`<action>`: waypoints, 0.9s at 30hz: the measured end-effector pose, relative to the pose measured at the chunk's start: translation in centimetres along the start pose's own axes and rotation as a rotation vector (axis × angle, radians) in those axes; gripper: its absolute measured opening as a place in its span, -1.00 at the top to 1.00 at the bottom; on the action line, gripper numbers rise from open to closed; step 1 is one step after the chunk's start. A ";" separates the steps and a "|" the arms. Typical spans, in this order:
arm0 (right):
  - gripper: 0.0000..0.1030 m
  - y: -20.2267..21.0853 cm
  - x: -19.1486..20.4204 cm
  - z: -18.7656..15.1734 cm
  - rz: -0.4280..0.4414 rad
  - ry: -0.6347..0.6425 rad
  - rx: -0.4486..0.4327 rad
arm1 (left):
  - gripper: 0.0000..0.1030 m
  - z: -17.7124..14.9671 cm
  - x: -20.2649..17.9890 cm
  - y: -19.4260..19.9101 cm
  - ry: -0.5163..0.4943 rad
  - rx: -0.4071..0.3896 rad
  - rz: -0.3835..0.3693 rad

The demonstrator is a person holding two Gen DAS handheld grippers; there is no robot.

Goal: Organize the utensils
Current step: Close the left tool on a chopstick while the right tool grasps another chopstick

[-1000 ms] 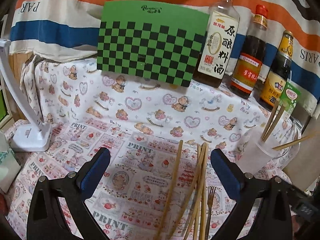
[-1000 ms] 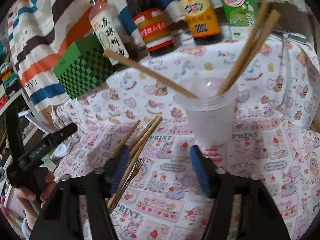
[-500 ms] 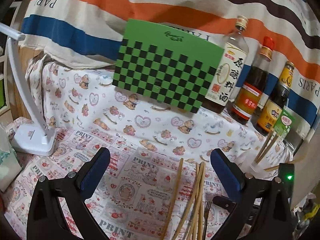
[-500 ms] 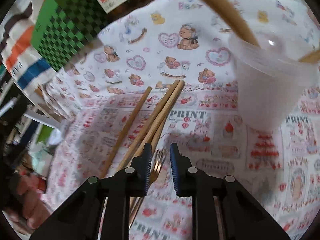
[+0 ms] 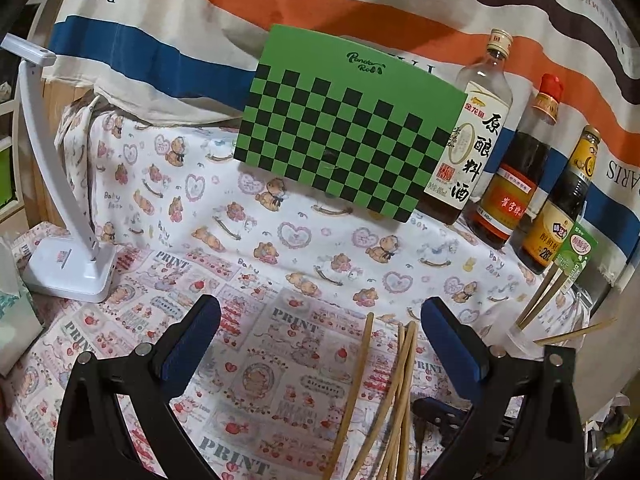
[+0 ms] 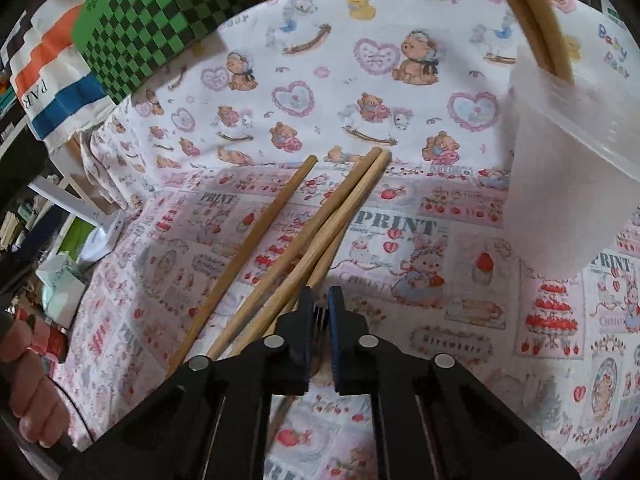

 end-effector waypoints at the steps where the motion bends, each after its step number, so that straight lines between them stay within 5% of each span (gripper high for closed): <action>1: 0.95 0.5 -0.1 0.0 -0.012 -0.003 0.000 | -0.93 0.0 0.0 0.0 -0.001 -0.001 0.000; 8: 0.95 3.1 -2.3 -0.7 -0.201 -0.013 0.080 | -0.93 0.0 0.8 -0.4 -0.017 -0.009 0.062; 27: 0.95 2.9 -2.7 -2.3 -0.321 0.074 0.174 | -0.93 -1.4 0.1 -1.4 -0.088 0.064 0.089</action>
Point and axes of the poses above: each gripper's, at about its wrist camera, not at the fingertips, and y roughly against the way its jaws point, x to its left, z to its top, the point moved 10 cm from there along -y, roughly the way its jaws point, and after that the axes turned 13 degrees about z, right-handed, at the moved point
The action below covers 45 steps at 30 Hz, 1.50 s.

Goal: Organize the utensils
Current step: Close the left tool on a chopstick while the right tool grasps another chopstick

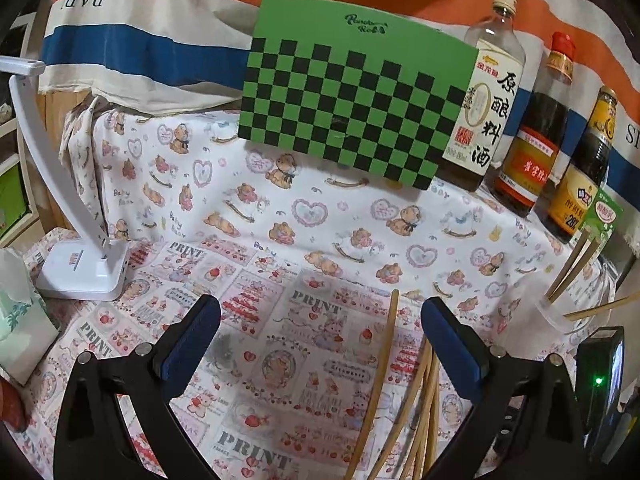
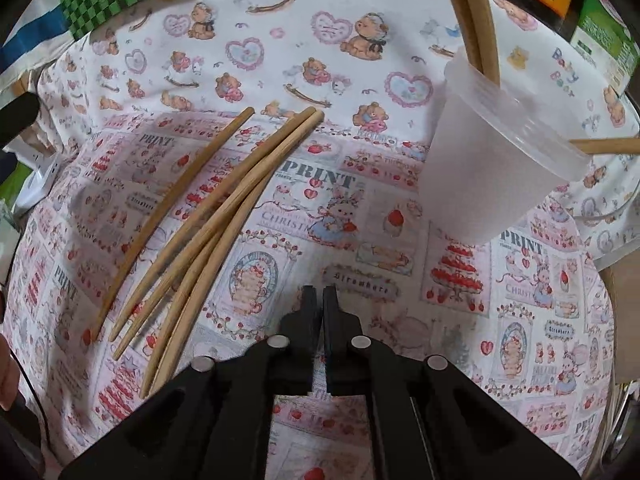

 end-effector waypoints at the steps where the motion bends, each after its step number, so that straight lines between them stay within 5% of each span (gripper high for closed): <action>1: 0.96 0.1 -0.2 -0.1 -0.007 0.001 -0.003 | -0.93 -0.1 -0.1 -0.1 -0.007 0.003 0.002; 6: 0.96 2.9 0.6 1.3 -0.003 0.047 -0.139 | -0.93 -0.1 -0.2 -0.1 -0.018 -0.009 0.013; 13: 0.96 10.1 2.1 4.1 0.024 0.090 -0.487 | -0.93 -0.4 -0.9 -0.4 -0.047 -0.006 -0.015; 17: 0.97 14.1 1.4 4.7 0.027 0.076 -0.667 | -0.48 -0.8 -4.1 -2.9 -0.209 0.079 -0.036; 20: 0.99 16.2 0.8 5.1 -0.002 0.090 -0.752 | -0.05 -0.2 -5.6 -5.1 -0.184 0.138 -0.048; 21: 0.99 16.5 0.5 5.2 -0.007 0.084 -0.757 | 0.17 -0.2 -5.5 -6.1 -0.156 0.160 -0.026; 23: 0.99 17.1 -0.2 5.2 0.005 0.048 -0.760 | 0.26 -0.5 -6.3 -7.7 -0.127 0.201 -0.049; 26: 0.99 18.3 -0.4 5.2 0.001 0.059 -0.786 | 0.28 -2.0 -8.7 -9.4 -0.198 0.261 -0.108; 30: 0.99 18.4 -1.2 5.1 0.045 0.032 -0.779 | 0.29 -3.6 -10.8 -11.2 -0.330 0.292 -0.071; 39: 0.99 18.5 -4.2 5.2 0.113 -0.077 -0.775 | 0.33 -4.2 -12.1 -14.0 -0.400 0.323 -0.025; 40: 0.99 18.6 -4.3 5.2 0.113 -0.080 -0.774 | 0.37 -4.2 -12.3 -14.1 -0.421 0.313 -0.019; 42: 0.99 19.0 -4.7 5.1 0.117 -0.093 -0.773 | 0.87 -4.1 -12.7 -13.9 -0.413 0.318 -0.043; 45: 0.99 20.0 -5.5 4.3 0.186 -0.125 -0.762 | 0.88 -4.4 -13.2 -13.1 -0.451 0.318 -0.051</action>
Point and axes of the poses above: each gripper's, at about its wrist camera, not at the fingertips, and y roughly against the way its jaws point, x to its left, z to its top, the point moved 10 cm from there along -y, roughly the way its jaws point, and after that the axes turned 13 degrees about z, right-handed, at the moved point
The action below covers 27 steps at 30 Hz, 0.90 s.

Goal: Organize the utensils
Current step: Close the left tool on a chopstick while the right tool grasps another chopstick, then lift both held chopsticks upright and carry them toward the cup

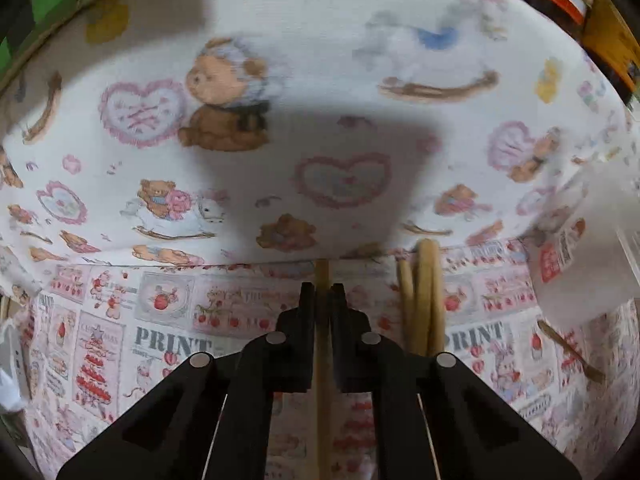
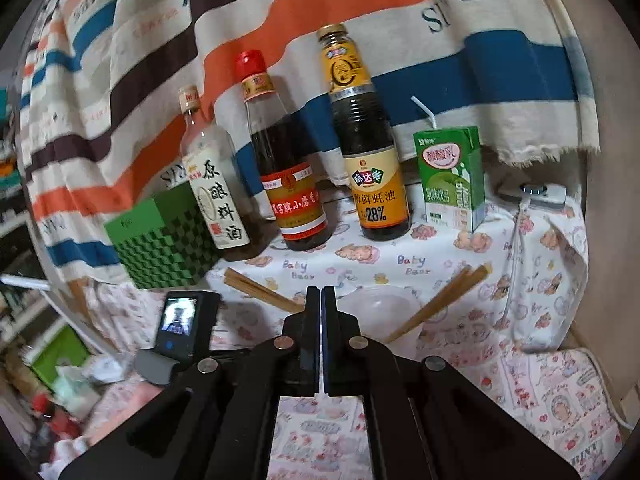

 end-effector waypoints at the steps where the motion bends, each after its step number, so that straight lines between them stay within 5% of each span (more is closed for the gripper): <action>1: 0.98 0.3 -0.2 -0.1 0.012 -0.010 0.006 | 0.88 0.1 0.1 0.7 -0.012 -0.023 0.015; 7: 0.84 -0.1 -4.4 -4.8 0.001 -0.124 0.159 | 0.88 1.2 2.1 9.2 0.077 -0.189 -0.044; 12: 0.83 -1.3 -9.5 -10.5 -0.007 -0.419 0.324 | 0.88 2.2 5.2 19.0 0.188 -0.427 -0.067; 15: 0.83 -1.6 -10.8 -11.9 -0.037 -0.494 0.349 | 0.88 2.0 7.7 23.1 0.277 -0.545 -0.071; 19: 0.51 -1.3 -12.1 -13.6 -0.093 -0.584 0.348 | 0.88 1.1 10.0 26.5 0.348 -0.675 -0.014; 27: 0.51 -2.1 -12.9 -16.2 -0.080 -0.719 0.364 | 0.88 -0.3 10.4 28.8 0.404 -0.795 -0.002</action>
Point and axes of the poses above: each gripper's, at about its wrist camera, not at the fingertips, and y roughly against the way its jaws point, x to its left, z to its top, the point moved 10 cm from there along -y, roughly the way its jaws point, and after that the axes turned 13 degrees about z, right-handed, at the moved point
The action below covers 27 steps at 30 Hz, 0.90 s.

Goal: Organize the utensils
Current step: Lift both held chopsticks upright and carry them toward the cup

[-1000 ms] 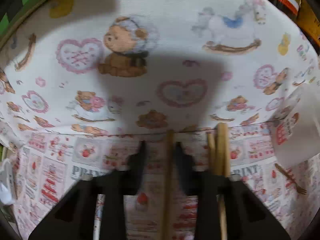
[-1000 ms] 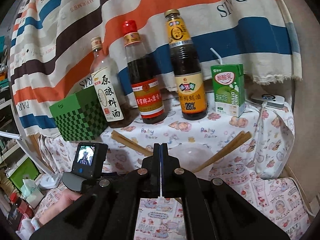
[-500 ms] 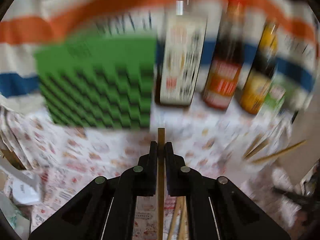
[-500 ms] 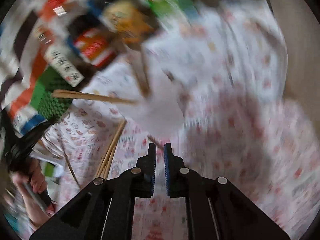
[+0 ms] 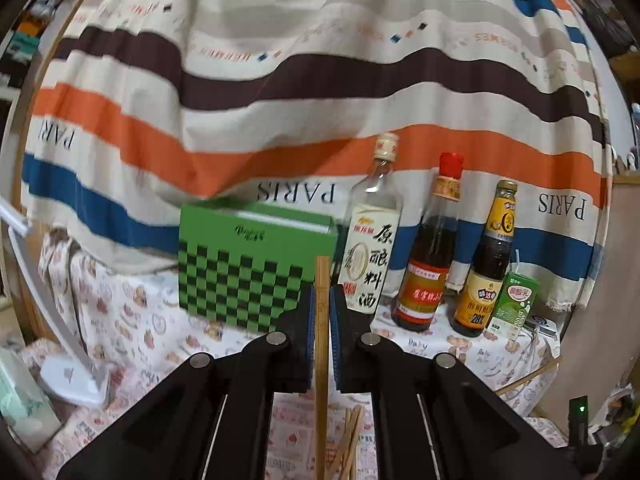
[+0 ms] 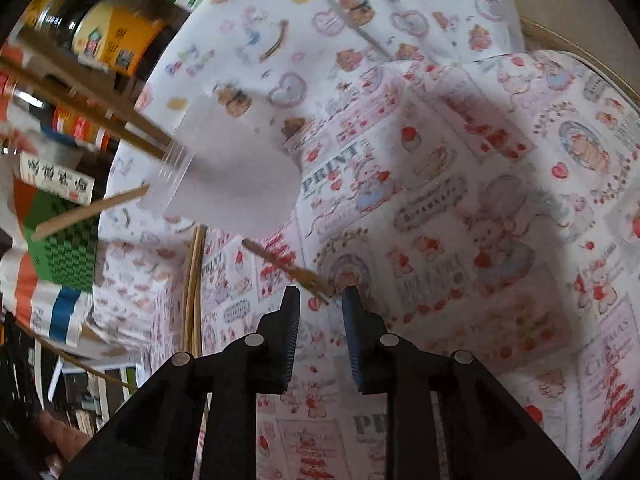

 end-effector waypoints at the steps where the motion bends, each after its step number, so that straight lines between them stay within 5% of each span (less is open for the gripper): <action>1: 0.51 0.0 -0.1 0.2 0.002 -0.004 -0.007 | 0.88 0.1 -0.4 0.1 -0.010 -0.007 -0.004; 15: 0.90 -1.0 0.2 0.4 0.017 0.021 0.010 | 0.88 3.0 -4.0 1.8 0.010 -0.054 -0.081; 27: 0.95 3.7 8.5 0.3 -0.073 0.449 -0.172 | 0.88 1.8 -4.8 0.6 0.017 -0.003 -0.110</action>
Point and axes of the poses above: each gripper's, at about its wrist camera, not at the fingertips, and y roughly against the way its jaws point, x to its left, z to its top, the point moved 10 cm from there along -y, roughly the way its jaws point, and after that the axes turned 13 degrees about z, right-handed, at the moved point
